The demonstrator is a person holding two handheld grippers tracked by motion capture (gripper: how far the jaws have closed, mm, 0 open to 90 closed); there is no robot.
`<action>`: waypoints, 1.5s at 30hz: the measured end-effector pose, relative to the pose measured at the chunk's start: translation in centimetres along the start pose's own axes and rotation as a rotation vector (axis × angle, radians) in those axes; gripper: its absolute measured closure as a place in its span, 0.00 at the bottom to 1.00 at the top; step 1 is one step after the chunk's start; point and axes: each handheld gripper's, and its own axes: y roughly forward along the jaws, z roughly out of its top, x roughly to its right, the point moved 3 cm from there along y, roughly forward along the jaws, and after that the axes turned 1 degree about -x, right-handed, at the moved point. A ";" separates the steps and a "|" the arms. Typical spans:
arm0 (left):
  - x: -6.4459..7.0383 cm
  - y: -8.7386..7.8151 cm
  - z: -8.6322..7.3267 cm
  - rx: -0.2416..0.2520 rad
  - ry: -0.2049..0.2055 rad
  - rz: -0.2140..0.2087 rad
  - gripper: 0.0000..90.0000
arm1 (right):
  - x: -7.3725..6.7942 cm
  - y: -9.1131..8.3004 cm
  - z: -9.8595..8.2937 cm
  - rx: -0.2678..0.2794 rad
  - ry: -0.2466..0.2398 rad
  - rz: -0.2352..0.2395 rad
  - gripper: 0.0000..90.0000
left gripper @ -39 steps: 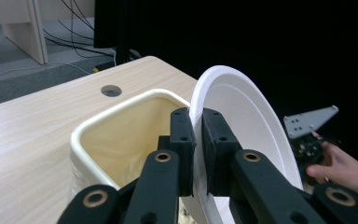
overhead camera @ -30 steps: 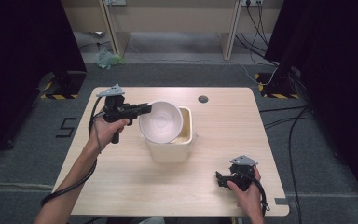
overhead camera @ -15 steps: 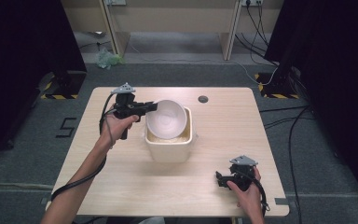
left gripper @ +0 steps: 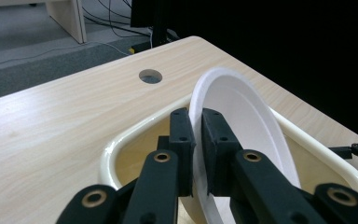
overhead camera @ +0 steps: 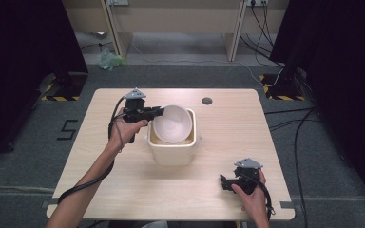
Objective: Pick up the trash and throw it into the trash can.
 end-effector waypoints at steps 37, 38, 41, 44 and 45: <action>-0.9 -4.3 -1.3 0.009 -0.035 0.047 0.16 | 0.0 0.0 0.0 -0.001 -0.001 0.000 0.00; -1.1 -4.5 -1.5 0.010 -0.036 0.049 0.16 | 0.0 0.0 0.0 0.000 -0.002 0.000 0.00; -1.3 -4.7 -1.7 0.018 -0.037 0.054 0.16 | 0.0 0.0 0.0 0.000 -0.002 0.000 0.00; -1.6 -5.0 -2.0 0.022 -0.040 0.062 0.16 | 0.0 0.0 0.0 -0.001 -0.001 0.000 0.00; -1.7 -5.2 -2.1 0.024 -0.045 0.063 0.16 | 0.0 0.0 0.0 0.000 -0.001 0.000 0.00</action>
